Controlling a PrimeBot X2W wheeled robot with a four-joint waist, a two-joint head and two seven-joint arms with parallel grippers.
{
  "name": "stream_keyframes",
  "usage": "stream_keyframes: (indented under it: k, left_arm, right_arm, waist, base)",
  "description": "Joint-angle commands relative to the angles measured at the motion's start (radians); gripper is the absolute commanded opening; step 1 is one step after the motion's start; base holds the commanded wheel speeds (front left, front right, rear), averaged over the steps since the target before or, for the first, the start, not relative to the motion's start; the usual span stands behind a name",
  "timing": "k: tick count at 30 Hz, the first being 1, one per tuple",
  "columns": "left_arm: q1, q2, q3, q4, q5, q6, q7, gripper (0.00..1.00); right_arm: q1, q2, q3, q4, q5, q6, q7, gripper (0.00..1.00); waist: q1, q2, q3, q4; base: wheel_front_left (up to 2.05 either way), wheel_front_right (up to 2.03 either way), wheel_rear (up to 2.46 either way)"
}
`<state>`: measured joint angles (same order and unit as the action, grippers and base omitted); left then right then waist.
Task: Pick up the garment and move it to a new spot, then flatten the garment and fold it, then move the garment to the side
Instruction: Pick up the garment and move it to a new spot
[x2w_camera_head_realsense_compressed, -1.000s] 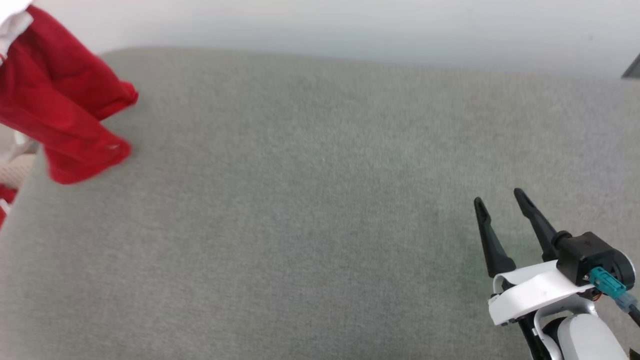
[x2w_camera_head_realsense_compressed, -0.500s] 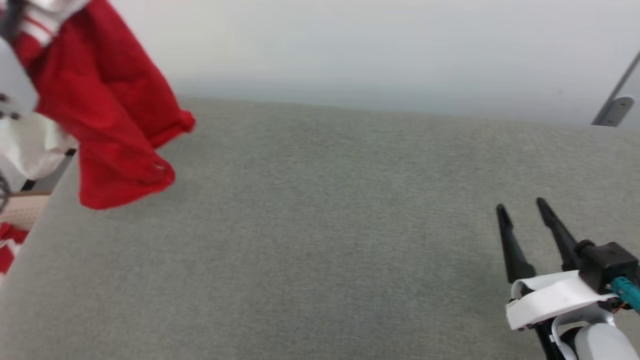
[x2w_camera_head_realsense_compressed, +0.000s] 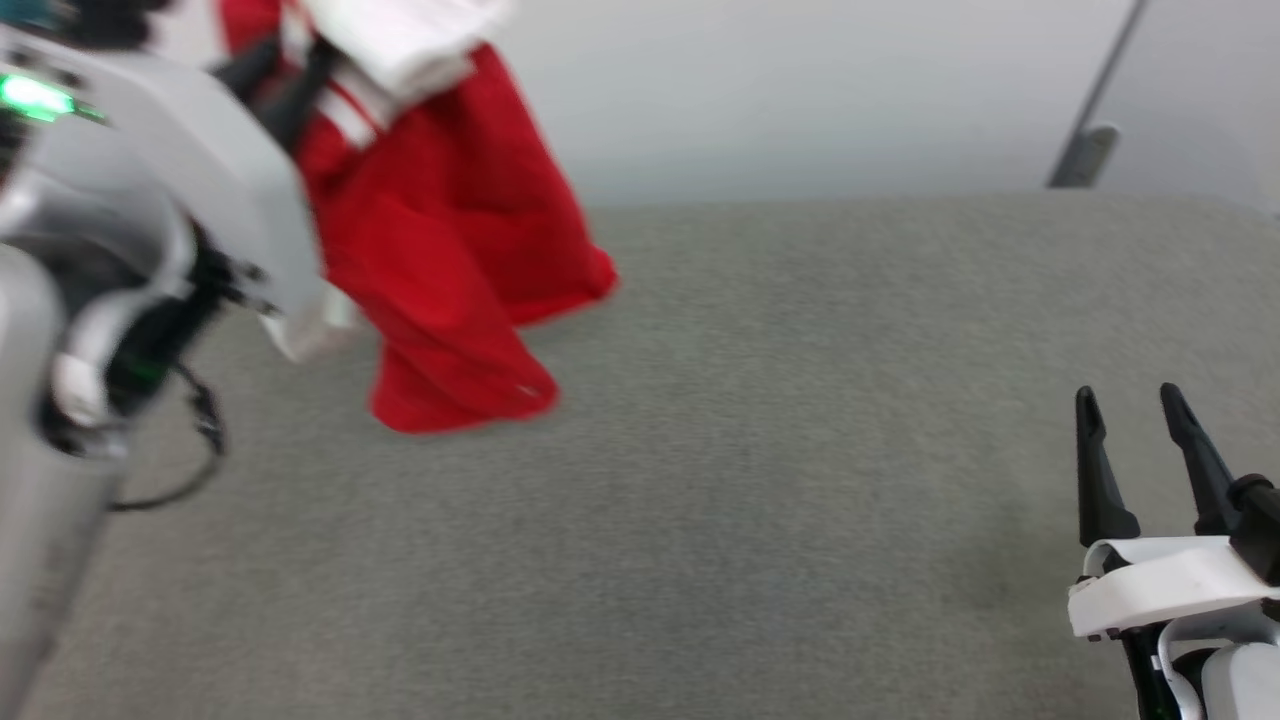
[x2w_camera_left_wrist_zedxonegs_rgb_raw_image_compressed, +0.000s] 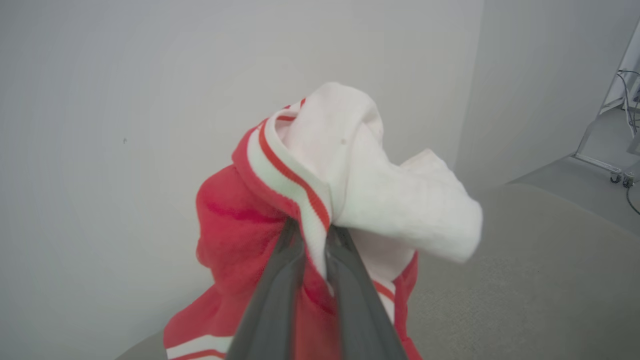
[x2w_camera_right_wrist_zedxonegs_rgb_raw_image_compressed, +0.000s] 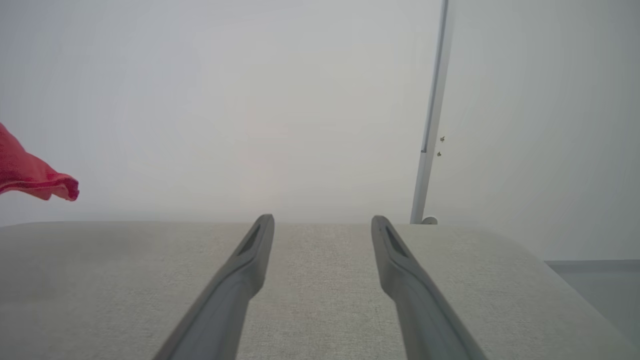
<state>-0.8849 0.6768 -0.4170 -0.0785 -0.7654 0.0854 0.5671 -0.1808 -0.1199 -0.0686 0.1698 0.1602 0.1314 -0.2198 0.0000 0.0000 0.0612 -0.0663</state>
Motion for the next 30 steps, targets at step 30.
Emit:
stream_keyframes:
  k: [30]
  left_arm:
    - [0.215, -0.281, -0.371, 0.454, 0.071, -0.053, -0.017, 0.00]
  right_arm:
    - [-0.077, 0.069, 0.038, 0.112, 0.005, -0.001, -0.046, 1.00]
  waist:
    - [0.0000, 0.0000, 0.154, -0.146]
  base:
    - [0.00, 0.00, 0.00]
